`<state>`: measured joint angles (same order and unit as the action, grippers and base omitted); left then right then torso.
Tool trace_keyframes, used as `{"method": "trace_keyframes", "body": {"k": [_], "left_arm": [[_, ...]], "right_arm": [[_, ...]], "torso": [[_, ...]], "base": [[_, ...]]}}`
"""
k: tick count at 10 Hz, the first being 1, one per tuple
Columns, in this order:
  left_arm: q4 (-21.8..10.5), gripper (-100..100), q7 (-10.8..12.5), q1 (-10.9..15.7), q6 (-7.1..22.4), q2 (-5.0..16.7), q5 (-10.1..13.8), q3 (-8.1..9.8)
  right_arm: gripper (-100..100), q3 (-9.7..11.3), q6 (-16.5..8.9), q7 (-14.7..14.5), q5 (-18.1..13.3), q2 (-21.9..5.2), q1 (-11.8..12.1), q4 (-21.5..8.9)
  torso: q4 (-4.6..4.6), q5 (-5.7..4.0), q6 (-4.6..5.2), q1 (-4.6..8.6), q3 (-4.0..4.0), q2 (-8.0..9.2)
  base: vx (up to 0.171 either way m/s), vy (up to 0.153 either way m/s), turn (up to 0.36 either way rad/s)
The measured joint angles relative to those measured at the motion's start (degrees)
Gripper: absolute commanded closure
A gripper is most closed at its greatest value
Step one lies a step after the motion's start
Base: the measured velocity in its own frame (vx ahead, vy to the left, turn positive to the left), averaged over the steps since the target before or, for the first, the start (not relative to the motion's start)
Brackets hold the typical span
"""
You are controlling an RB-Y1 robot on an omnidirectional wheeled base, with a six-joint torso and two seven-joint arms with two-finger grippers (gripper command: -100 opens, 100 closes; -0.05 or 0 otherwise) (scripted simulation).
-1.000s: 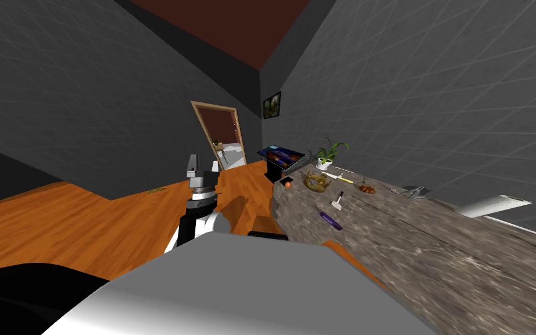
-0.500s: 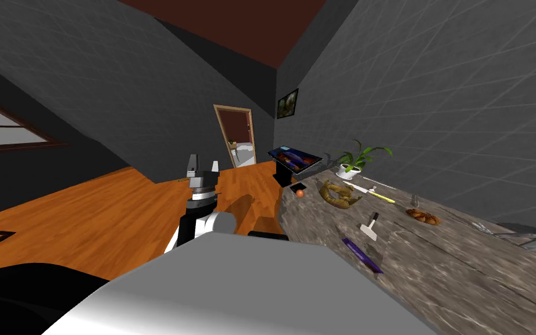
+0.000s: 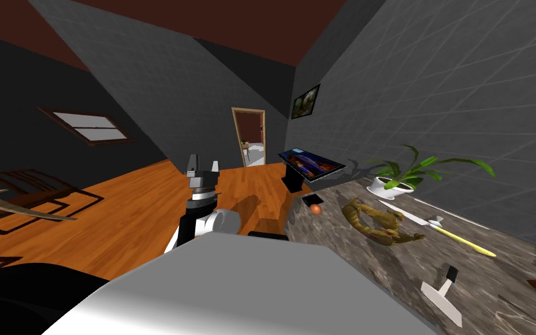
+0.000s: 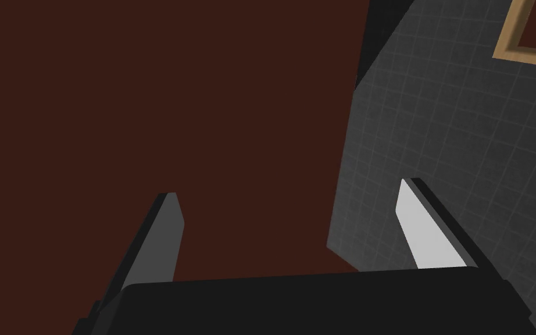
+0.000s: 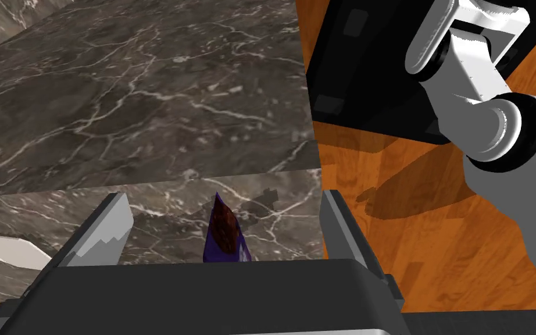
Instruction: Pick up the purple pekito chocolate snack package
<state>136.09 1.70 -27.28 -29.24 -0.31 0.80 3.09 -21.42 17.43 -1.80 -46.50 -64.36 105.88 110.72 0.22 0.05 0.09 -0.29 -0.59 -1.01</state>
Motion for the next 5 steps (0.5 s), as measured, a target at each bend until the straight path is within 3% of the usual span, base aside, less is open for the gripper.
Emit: {"method": "trace_keyframes", "body": {"k": [2,3,4,5], "left_arm": [[0.0,0,0.0,0.0,0.0,0.0,0.0,0.0],[0.0,0,0.0,0.0,0.0,0.0,0.0,0.0],[0.0,0,0.0,0.0,0.0,0.0,0.0,0.0],[0.0,0,0.0,0.0,0.0,0.0,0.0,0.0]], "right_arm": [[-100,1.5,0.1,-1.1,-1.4,-1.5,1.4,0.3],[-100,1.7,0.6,-1.7,-1.9,-1.7,2.5,0.7],[0,1.7,0.7,-1.8,-2.0,-1.8,2.6,0.7],[-100,1.7,0.7,-1.8,-2.0,-1.8,2.6,0.7]], "torso": [[-0.01,0.03,0.01,-0.13,0.03,0.05],[0.0,0.03,0.0,-0.07,0.01,0.03],[-0.07,0.03,0.07,-0.08,0.19,0.35],[-0.15,0.04,0.08,-0.13,0.36,0.63]], "base": [[0.186,0.008,0.279],[0.08,-0.018,0.062],[0.016,-0.003,-0.007],[-0.007,0.005,0.073]]}}
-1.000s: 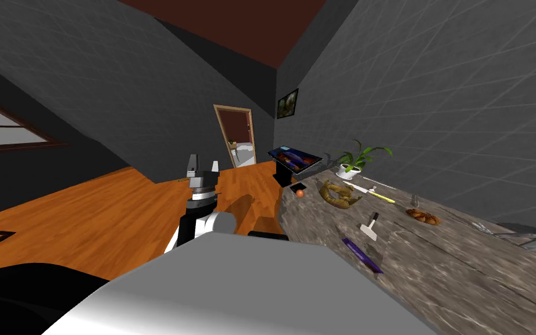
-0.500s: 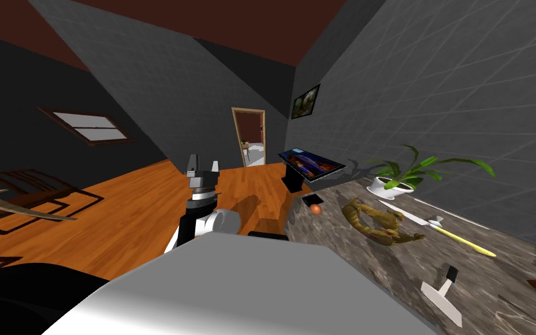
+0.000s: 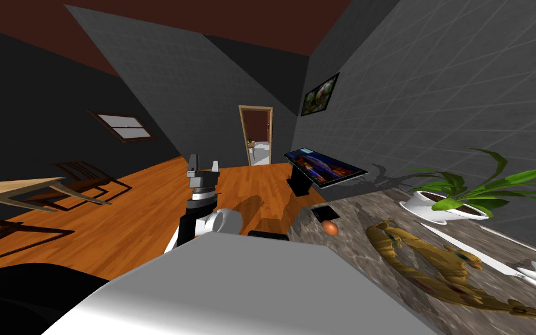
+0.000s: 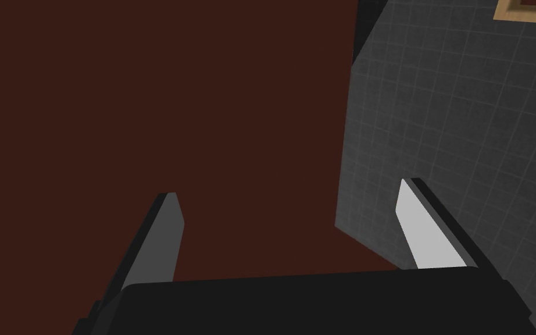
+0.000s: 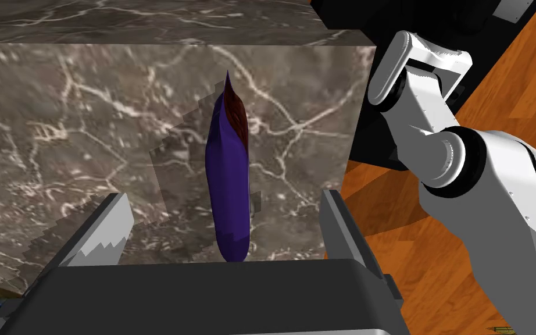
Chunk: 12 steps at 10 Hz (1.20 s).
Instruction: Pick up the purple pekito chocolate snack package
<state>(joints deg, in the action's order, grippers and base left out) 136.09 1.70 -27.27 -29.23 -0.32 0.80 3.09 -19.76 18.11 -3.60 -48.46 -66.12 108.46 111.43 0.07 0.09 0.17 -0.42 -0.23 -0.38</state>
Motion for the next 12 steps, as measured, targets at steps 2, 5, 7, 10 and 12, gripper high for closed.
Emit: {"method": "trace_keyframes", "body": {"k": [2,5,7,10,12], "left_arm": [[0.0,0,0.0,0.0,0.0,0.0,0.0,0.0],[0.0,0,0.0,0.0,0.0,0.0,0.0,0.0],[0.0,0,0.0,0.0,0.0,0.0,0.0,0.0],[0.0,0,0.0,0.0,0.0,0.0,0.0,0.0],[0.0,0,0.0,0.0,0.0,0.0,0.0,0.0]], "right_arm": [[-100,1.7,0.0,-0.1,0.2,0.1,-2.1,-1.4],[-100,4.2,-0.1,-0.1,0.5,0.1,-5.1,-3.4],[-100,6.3,-0.2,-0.2,0.8,0.1,-7.7,-5.1],[100,7.2,-0.1,-0.2,0.9,0.1,-8.8,-6.0],[100,7.2,0.0,-0.2,0.9,0.1,-8.8,-5.9]], "torso": [[-0.08,0.01,0.01,-0.05,0.17,0.28],[-0.09,0.01,0.01,-0.04,0.21,0.33],[-0.09,0.01,0.01,-0.05,0.21,0.34],[-0.07,0.01,0.02,-0.03,0.16,0.26],[-0.07,-0.01,0.03,0.03,0.15,0.24]], "base": [[-0.032,0.012,0.063],[-0.026,0.009,0.055],[-0.026,0.01,0.063],[-0.004,0.0,0.002],[0.0,0.0,0.0]]}}
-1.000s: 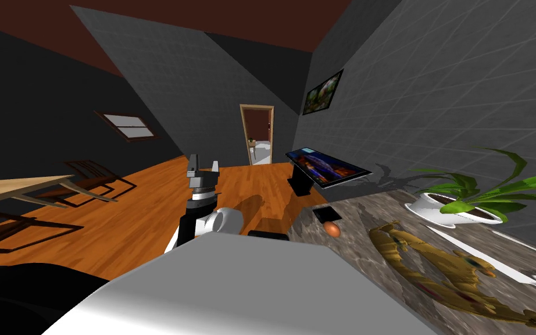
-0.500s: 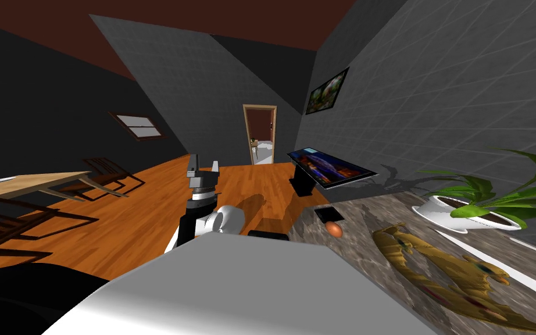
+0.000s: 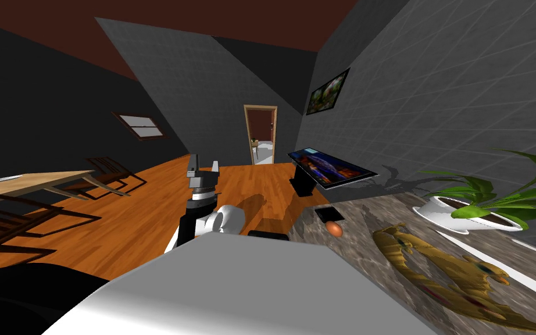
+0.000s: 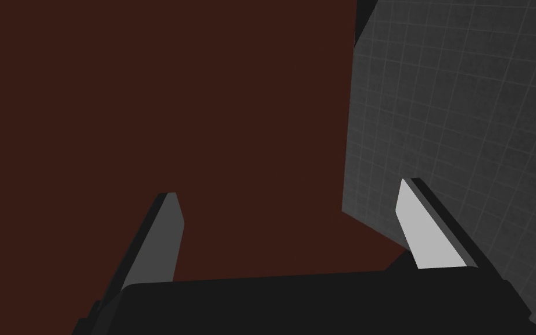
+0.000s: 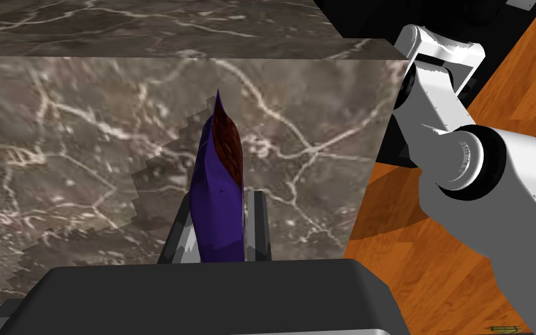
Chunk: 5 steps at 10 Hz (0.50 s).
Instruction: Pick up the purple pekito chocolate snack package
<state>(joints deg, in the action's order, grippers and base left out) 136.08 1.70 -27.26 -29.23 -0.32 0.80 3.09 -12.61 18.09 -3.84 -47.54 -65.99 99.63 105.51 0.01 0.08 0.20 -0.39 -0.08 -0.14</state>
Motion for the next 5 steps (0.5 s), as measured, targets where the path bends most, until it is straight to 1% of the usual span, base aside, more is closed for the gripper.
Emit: {"method": "trace_keyframes", "body": {"k": [1,2,3,5], "left_arm": [[0.0,0,0.0,0.0,0.0,0.0,0.0,0.0],[0.0,0,0.0,0.0,0.0,0.0,0.0,0.0],[0.0,0,0.0,0.0,0.0,0.0,0.0,0.0],[0.0,0,0.0,0.0,0.0,0.0,0.0,0.0]], "right_arm": [[100,0.0,0.0,0.0,0.0,0.0,0.0,0.0],[0,0.0,0.0,0.0,0.0,0.0,0.0,0.0],[100,0.0,0.0,0.0,0.0,0.0,0.0,0.0],[100,-2.0,0.1,0.0,-0.3,0.0,2.5,1.5]], "torso": [[0.0,0.0,-0.01,0.0,0.0,0.0],[0.0,0.0,-0.01,0.0,0.0,0.0],[0.0,0.0,-0.01,0.0,0.0,0.0],[0.02,0.02,0.01,0.0,-0.06,-0.11]], "base": [[0.0,0.0,0.0],[0.0,0.0,0.0],[0.025,-0.014,-0.099],[0.035,-0.009,-0.071]]}}
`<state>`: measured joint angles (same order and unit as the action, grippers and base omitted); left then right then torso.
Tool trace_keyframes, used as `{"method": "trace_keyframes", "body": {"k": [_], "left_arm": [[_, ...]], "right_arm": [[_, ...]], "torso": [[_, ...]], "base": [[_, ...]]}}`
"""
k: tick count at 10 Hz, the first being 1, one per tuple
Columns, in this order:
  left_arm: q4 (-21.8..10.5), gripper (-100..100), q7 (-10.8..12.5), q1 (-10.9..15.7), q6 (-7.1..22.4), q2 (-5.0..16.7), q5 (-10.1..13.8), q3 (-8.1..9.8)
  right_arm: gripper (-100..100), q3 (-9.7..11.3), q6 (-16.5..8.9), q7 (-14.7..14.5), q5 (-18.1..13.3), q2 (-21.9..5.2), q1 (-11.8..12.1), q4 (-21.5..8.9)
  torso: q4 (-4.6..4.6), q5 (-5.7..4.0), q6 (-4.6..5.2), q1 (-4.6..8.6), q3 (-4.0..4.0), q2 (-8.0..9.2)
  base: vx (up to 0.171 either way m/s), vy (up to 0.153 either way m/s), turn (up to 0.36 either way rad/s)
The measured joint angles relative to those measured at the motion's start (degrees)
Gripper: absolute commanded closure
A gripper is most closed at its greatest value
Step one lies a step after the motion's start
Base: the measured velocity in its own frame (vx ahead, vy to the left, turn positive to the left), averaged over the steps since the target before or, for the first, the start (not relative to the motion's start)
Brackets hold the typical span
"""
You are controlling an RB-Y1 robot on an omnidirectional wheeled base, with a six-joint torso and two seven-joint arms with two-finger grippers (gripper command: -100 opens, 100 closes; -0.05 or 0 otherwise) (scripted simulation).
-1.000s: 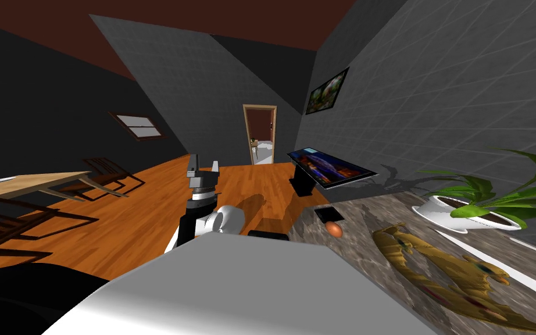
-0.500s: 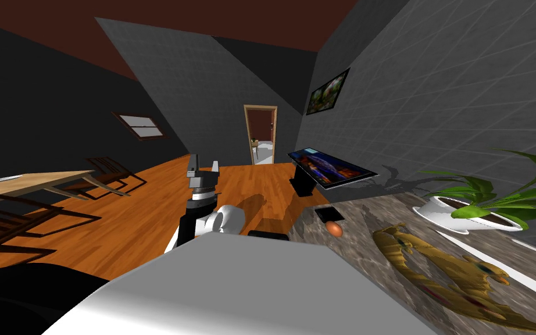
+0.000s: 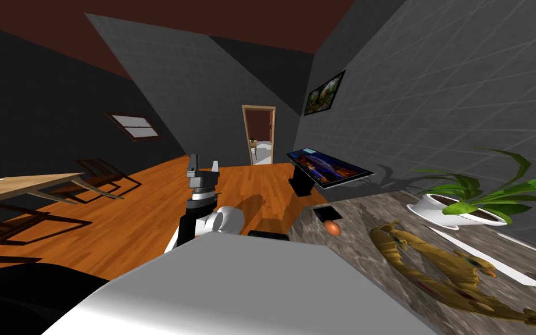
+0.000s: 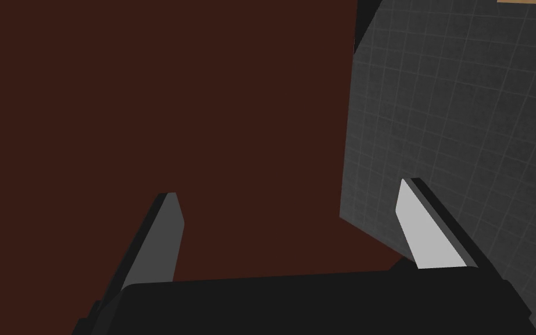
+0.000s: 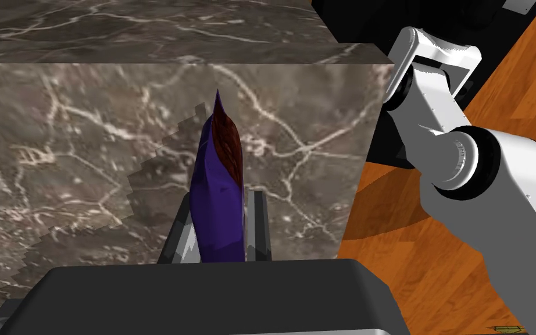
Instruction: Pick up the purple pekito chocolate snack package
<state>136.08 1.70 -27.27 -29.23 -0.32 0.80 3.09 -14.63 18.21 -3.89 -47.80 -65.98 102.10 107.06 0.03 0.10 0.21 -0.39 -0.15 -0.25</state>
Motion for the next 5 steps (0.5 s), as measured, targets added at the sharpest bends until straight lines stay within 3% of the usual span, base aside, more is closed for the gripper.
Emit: {"method": "trace_keyframes", "body": {"k": [4,5], "left_arm": [[0.0,0,0.0,0.0,0.0,0.0,0.0,0.0],[0.0,0,0.0,0.0,0.0,0.0,0.0,0.0]], "right_arm": [[100,-4.2,-0.2,0.3,-0.5,-0.2,5.3,3.7],[0,-4.3,-0.2,0.3,-0.6,-0.2,5.5,3.8]], "torso": [[0.03,0.01,-0.02,-0.02,-0.03,-0.04],[0.01,-0.01,-0.05,-0.01,-0.01,0.0]], "base": [[0.028,-0.01,-0.063],[0.0,0.0,0.0]]}}
